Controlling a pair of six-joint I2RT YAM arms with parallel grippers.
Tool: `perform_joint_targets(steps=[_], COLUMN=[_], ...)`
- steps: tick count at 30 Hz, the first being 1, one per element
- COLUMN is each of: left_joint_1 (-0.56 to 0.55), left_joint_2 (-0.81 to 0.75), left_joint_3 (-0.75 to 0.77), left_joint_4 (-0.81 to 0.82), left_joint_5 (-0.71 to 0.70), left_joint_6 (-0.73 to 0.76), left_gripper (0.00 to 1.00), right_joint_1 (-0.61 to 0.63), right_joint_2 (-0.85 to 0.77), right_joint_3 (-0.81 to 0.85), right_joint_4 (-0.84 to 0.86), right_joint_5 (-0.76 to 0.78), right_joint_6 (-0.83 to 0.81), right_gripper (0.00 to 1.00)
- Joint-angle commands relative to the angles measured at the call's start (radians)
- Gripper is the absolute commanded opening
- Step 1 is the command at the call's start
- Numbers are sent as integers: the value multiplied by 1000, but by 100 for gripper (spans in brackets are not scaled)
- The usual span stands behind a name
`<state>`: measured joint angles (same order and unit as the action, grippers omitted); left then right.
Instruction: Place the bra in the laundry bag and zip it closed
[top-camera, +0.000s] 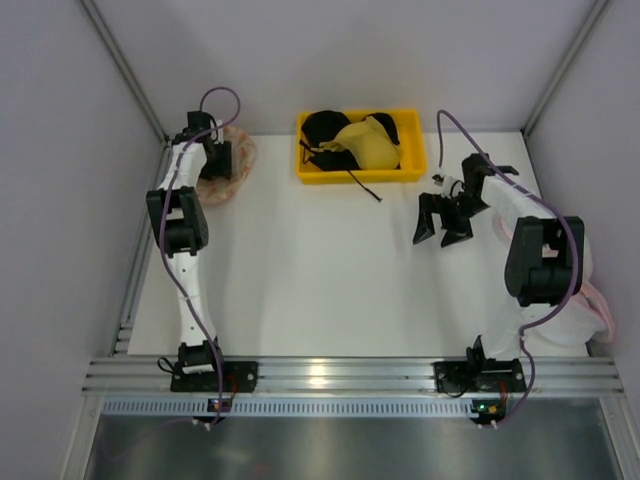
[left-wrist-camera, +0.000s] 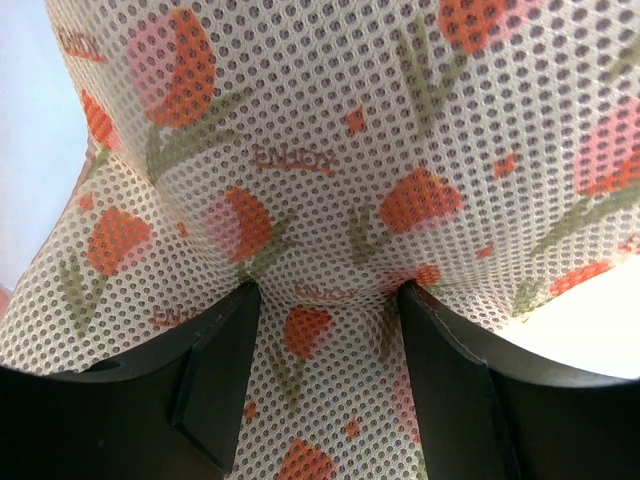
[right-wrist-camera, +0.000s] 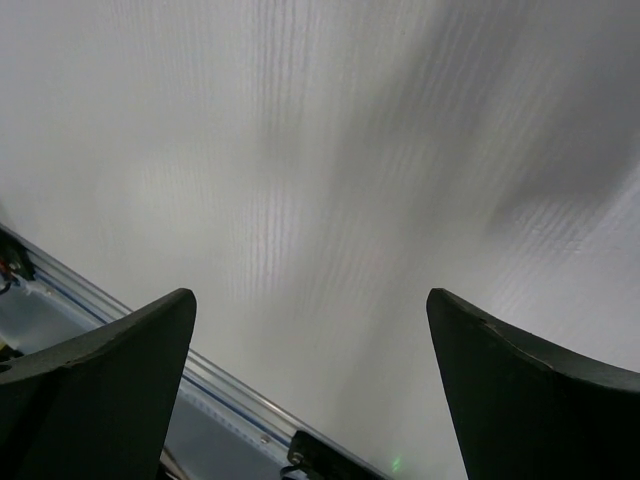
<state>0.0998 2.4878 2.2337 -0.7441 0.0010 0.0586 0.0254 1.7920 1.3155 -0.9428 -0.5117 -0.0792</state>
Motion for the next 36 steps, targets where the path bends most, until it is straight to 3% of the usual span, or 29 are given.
perform_joint_targets(steps=[1, 7, 8, 9, 15, 22, 23, 27, 30, 36], left_joint_1=[9, 9, 9, 9, -3, -122, -144, -238, -310, -313], left_joint_2=[46, -79, -125, -148, -364, -697, -760, -892, -967, -1066], left_joint_3=[53, 30, 33, 41, -26, -500, -614, -840, -966, -1054], left_joint_4=[-12, 97, 121, 126, 124, 123, 124, 126, 124, 124], left_joint_5=[32, 82, 93, 99, 140, 56, 56, 48, 86, 106], left_joint_6=[27, 50, 50, 49, 50, 80, 75, 27, -3, -2], left_gripper=[64, 71, 94, 98, 98, 98, 98, 98, 98, 98], right_joint_1=[-16, -15, -16, -15, -48, -48, -48, -45, -33, 70], right_joint_2=[-62, -72, -74, -80, -117, -190, -200, -281, -347, -445], right_joint_3=[10, 2, 11, 17, 77, 50, 27, -80, -177, -277], right_joint_4=[21, 30, 32, 33, 38, 79, 85, 127, 157, 194], right_joint_5=[44, 35, 33, 32, 26, -47, -59, -90, -82, -30], right_joint_6=[-42, -37, -37, -39, -60, -50, -48, -44, -53, -60], right_gripper=[99, 99, 100, 100, 99, 99, 99, 99, 99, 100])
